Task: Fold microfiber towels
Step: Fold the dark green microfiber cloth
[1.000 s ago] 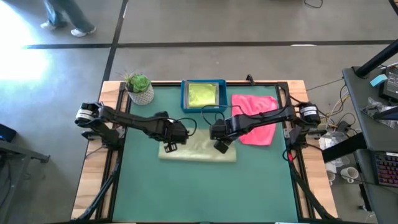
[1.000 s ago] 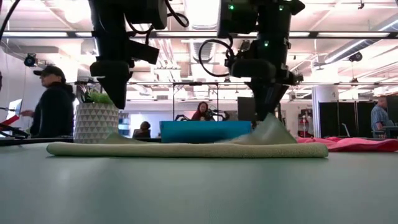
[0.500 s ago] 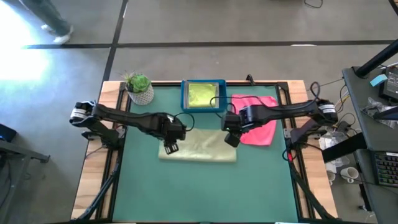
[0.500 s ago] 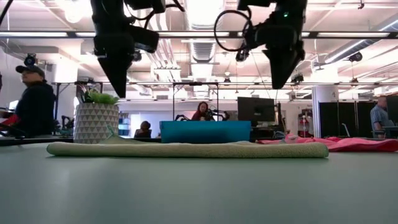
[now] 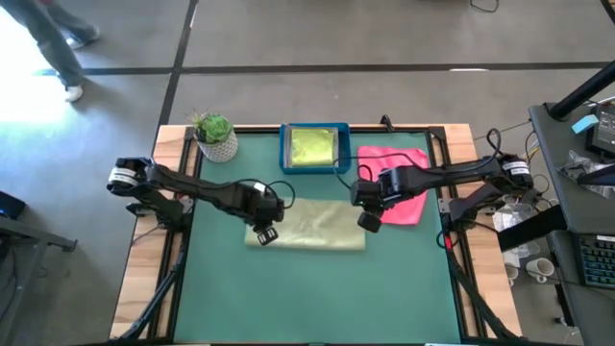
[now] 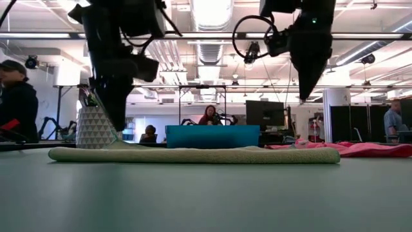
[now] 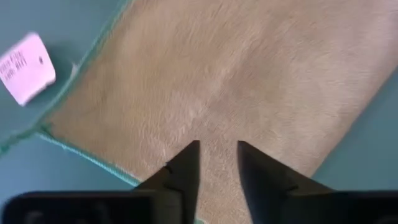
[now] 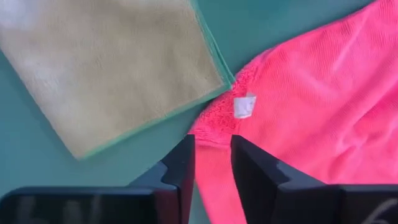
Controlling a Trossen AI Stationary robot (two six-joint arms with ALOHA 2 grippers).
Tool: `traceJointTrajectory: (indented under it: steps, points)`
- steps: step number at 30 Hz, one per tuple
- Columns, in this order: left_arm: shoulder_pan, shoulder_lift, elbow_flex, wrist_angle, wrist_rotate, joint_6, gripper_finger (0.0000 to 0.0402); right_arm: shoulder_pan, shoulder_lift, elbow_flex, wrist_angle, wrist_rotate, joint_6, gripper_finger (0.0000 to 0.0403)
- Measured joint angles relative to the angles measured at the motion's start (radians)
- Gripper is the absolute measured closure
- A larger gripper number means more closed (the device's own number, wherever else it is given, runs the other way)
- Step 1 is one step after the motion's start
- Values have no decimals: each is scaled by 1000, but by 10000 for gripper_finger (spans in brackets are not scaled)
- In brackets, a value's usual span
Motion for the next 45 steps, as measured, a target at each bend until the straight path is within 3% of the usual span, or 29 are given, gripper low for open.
traceJointTrajectory:
  steps: [6, 11, 29, 33, 39, 45]
  points:
    - [0, 0, -56, 28, 4, -17, 394, -7, -44, -44, 18, 2, -81, 364]
    - [6, 0, -96, 91, 4, -40, 392, -28, -107, -98, 77, 3, -123, 393]
    - [103, -3, -200, 111, 37, -28, 391, -38, -162, -195, 119, 1, -94, 394]
    - [144, -3, -211, 105, 9, -9, 391, -38, -162, -196, 119, 7, -94, 394]
    - [213, 1, -216, 72, -160, -5, 391, -37, -162, -191, 121, 7, -80, 394]
    - [282, -7, -209, 62, -135, -4, 391, -37, -162, -191, 109, 7, -56, 394]
